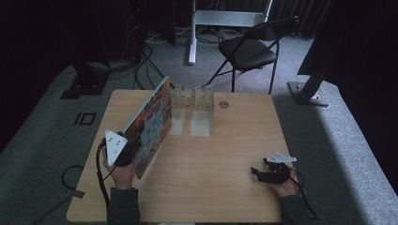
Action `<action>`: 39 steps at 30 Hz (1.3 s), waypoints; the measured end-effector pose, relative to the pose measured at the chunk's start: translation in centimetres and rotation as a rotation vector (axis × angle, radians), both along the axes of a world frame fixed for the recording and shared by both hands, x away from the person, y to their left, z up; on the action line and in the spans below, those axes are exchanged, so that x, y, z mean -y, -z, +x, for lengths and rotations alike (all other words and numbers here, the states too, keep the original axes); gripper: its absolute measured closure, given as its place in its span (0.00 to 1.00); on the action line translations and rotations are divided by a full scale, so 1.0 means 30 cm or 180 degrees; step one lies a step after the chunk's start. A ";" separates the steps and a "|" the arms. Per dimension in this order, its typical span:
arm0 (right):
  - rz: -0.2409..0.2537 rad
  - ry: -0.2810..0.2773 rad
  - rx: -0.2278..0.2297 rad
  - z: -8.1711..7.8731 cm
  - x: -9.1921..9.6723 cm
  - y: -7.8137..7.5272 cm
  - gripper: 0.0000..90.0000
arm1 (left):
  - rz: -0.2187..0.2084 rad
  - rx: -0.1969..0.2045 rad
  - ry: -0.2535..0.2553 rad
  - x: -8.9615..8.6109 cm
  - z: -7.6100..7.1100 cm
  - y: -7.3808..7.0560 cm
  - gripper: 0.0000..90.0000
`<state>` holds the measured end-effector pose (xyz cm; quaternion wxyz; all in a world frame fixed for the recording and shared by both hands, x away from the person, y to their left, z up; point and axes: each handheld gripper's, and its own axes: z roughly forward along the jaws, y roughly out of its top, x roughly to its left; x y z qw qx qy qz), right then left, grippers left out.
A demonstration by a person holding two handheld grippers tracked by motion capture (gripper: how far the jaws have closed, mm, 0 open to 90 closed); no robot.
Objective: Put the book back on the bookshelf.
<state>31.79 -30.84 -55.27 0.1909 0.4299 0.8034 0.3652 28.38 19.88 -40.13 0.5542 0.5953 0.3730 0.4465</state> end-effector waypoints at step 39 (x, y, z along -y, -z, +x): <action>0.0012 0.0004 -0.0005 0.000 0.000 0.000 0.29 | -0.0113 0.0046 -0.0422 0.075 0.112 -0.008 0.88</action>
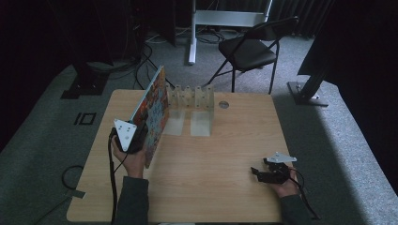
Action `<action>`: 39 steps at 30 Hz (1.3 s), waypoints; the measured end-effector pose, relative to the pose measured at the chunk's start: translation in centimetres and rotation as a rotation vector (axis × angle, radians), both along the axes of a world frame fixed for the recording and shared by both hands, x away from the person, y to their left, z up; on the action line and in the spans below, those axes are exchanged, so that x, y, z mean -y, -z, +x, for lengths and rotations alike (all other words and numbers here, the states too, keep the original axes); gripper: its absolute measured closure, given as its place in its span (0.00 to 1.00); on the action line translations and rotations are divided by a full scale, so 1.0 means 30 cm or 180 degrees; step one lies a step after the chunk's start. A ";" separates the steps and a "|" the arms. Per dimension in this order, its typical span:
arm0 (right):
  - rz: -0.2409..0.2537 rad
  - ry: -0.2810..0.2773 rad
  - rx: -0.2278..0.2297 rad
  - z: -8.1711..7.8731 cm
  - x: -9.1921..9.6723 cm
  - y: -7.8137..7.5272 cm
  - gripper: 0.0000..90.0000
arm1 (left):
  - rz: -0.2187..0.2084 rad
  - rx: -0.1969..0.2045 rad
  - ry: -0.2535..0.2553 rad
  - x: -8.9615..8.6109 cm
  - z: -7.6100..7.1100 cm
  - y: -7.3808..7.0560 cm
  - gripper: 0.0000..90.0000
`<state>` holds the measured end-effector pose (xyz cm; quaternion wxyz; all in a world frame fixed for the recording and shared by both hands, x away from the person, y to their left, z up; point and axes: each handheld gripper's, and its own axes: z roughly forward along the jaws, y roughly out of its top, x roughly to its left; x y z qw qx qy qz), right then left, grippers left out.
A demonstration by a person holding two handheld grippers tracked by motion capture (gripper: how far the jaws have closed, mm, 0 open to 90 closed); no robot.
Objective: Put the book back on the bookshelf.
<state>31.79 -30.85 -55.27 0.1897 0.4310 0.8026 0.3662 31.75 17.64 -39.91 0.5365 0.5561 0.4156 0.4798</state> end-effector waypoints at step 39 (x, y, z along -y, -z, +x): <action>0.0006 0.0001 -0.0002 0.000 0.000 0.000 0.29 | 0.0077 0.0039 -0.0212 0.047 0.076 0.039 0.88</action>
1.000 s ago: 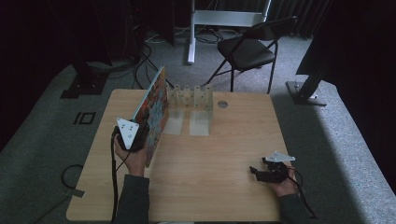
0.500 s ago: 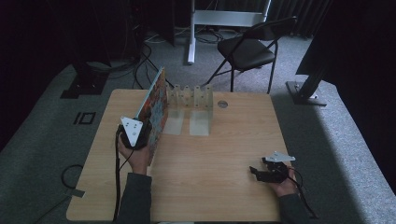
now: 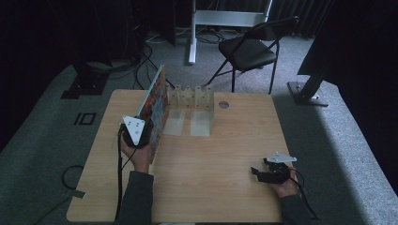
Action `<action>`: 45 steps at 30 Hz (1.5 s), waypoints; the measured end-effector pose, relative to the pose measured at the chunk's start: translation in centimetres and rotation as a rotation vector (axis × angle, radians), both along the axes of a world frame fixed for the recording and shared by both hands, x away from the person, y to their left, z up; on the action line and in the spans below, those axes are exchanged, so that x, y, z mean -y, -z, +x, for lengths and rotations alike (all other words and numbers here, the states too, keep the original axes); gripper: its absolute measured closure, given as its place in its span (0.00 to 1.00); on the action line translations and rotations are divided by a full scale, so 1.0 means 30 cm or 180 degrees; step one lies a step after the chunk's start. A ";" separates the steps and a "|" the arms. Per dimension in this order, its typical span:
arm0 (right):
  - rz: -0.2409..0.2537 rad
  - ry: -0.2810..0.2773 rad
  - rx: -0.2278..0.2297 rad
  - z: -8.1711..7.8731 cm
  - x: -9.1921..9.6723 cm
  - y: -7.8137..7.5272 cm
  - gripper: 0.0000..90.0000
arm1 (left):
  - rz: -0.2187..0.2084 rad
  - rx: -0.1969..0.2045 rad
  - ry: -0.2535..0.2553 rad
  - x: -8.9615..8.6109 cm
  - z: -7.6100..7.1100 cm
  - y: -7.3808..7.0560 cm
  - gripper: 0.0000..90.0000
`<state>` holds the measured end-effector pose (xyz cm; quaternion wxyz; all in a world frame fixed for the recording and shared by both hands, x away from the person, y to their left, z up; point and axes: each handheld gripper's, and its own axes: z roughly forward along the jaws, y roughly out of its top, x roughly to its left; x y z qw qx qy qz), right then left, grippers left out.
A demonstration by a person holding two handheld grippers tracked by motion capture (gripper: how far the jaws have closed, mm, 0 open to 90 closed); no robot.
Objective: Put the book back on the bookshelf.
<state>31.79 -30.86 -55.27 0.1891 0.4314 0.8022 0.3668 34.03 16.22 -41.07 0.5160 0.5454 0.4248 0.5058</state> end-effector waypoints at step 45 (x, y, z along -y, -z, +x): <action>0.0001 -0.0003 -0.0006 0.000 0.001 -0.001 0.29 | -0.0013 0.0138 -0.0120 0.032 0.038 0.051 0.87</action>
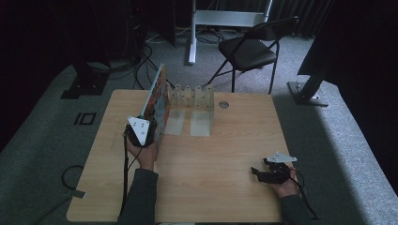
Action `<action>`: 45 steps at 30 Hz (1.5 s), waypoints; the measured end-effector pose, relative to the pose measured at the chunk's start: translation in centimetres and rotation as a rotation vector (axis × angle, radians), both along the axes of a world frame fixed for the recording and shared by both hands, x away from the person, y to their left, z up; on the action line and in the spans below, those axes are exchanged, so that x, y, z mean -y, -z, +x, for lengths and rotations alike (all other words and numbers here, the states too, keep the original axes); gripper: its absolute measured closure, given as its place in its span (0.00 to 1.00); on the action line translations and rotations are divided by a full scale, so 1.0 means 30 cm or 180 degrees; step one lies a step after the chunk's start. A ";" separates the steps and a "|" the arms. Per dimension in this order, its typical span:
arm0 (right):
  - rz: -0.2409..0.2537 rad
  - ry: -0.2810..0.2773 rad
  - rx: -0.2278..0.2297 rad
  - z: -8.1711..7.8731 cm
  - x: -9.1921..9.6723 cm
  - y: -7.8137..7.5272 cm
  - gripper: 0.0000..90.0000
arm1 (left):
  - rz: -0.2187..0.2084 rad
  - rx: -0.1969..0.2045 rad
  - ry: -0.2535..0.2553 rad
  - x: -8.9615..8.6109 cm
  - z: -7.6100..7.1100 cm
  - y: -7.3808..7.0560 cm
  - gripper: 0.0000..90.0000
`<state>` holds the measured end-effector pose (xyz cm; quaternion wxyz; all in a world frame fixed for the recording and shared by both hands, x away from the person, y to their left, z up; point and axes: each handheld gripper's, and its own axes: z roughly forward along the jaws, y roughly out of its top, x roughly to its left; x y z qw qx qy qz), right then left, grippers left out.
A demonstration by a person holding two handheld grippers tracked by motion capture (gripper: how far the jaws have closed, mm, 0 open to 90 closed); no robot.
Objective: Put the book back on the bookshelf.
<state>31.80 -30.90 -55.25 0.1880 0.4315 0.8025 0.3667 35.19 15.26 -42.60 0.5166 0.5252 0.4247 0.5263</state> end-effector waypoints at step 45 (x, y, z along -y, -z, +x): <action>-0.0007 0.0001 0.0008 0.000 -0.001 0.001 0.29 | -0.0080 -0.0041 0.0134 -0.018 -0.043 0.035 0.88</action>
